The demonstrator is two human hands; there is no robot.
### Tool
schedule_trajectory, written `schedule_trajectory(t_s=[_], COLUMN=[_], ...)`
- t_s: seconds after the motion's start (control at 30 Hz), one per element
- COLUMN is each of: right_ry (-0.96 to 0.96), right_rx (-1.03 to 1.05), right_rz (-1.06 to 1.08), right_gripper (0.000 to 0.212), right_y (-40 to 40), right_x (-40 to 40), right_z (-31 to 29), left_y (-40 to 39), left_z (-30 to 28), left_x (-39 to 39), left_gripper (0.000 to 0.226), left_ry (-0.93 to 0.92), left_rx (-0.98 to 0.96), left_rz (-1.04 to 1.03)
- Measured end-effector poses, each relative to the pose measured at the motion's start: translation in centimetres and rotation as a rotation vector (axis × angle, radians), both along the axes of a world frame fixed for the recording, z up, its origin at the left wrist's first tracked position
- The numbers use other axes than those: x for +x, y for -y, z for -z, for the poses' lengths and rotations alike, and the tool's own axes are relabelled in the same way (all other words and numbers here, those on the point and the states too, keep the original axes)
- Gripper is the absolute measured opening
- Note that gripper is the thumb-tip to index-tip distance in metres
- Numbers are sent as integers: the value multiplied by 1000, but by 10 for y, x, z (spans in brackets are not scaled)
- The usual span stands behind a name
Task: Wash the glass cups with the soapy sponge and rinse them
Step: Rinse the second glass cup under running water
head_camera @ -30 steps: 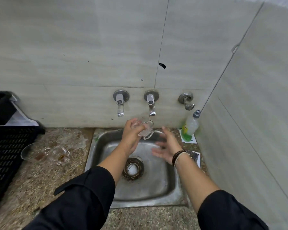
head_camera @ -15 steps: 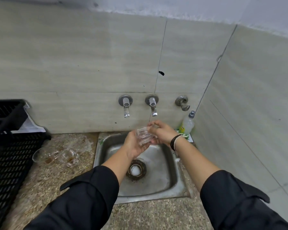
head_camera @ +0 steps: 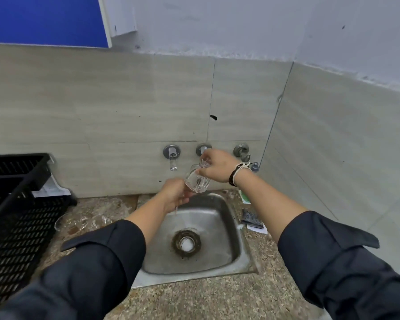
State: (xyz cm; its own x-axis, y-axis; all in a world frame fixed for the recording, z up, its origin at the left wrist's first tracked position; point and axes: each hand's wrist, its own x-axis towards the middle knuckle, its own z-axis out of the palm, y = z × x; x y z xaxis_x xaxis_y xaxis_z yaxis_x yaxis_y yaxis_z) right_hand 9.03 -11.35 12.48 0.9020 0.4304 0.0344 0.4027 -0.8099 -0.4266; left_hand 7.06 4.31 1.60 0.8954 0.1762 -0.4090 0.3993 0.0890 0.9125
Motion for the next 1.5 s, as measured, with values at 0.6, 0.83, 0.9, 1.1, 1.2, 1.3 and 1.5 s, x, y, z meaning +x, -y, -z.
schedule_trajectory(t_s=[0.6, 0.83, 0.9, 1.1, 1.2, 1.3, 1.5], right_ry=[38, -40, -62, -106, -99, -72, -35], right_rx=[295, 393, 400, 392, 361, 320, 255], right_rz=[-186, -387, -439, -562, -633, -691, -701], right_gripper=[39, 26, 33, 32, 28, 27, 28], right_y=[-1, -96, -128, -229, -293, -364, -502], right_x=[-58, -100, -115, -161, -186, -209, -246], right_z=[-11, -7, -9, -16, -14, -11, -2], left_y=[-42, -116, -143, -226, -283, -350, -468], left_z=[-69, -81, -83, -89, -84, -77, -70], left_x=[-122, -210, -236, -306, -338, -363, -391], left_gripper=[9, 10, 14, 9, 9, 14, 17], left_ry=[327, 279, 260, 259, 268, 290, 321], left_rx=[281, 405, 437, 454, 454, 450, 496], left_rz=[-336, -535, -578, -701, -780, -831, -818])
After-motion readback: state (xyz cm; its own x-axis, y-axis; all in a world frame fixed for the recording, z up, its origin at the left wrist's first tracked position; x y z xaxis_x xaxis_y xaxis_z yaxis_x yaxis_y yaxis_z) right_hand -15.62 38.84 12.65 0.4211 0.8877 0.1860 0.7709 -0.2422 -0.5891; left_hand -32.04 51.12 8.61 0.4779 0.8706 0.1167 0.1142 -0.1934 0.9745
